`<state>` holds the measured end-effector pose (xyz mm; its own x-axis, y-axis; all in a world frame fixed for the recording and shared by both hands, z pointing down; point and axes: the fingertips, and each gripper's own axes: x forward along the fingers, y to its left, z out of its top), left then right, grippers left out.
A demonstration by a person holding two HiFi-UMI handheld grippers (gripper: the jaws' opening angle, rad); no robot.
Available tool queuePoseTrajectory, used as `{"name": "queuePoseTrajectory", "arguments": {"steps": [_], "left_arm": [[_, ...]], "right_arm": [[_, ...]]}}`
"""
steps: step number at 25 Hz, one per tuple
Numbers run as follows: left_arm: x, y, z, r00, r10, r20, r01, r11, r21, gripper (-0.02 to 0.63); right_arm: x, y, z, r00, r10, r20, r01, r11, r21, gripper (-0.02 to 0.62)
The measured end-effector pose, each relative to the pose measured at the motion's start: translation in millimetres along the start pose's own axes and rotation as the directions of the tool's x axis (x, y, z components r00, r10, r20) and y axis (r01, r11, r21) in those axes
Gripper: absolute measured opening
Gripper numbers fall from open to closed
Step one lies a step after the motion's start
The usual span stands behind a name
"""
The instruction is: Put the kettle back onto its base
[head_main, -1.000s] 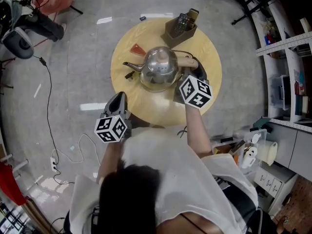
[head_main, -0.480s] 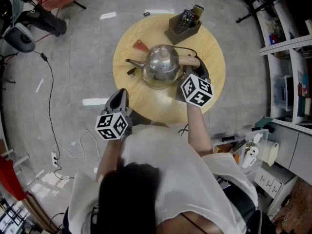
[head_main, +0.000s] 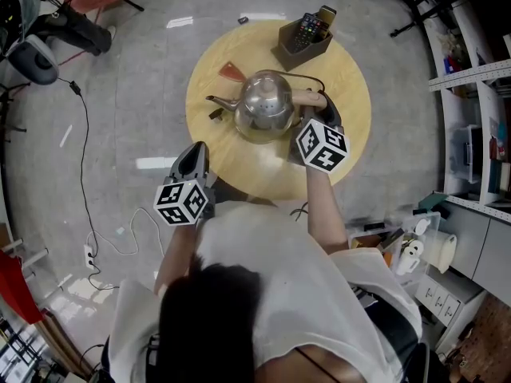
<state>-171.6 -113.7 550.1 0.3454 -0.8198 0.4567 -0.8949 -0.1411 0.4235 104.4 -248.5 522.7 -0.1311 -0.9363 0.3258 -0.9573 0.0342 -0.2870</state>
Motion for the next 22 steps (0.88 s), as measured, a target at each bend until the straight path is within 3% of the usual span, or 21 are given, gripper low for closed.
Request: {"name": "queuePoseTrajectory", "arguments": {"steps": [22], "left_arm": [[-4,9,-6,1.000,0.006,0.000,-0.006,1.000,-0.015,0.038]], "right_arm": [[3,-8,-14,1.000,-0.019,-0.006,0.019,1.000,0.001,0.126]]}}
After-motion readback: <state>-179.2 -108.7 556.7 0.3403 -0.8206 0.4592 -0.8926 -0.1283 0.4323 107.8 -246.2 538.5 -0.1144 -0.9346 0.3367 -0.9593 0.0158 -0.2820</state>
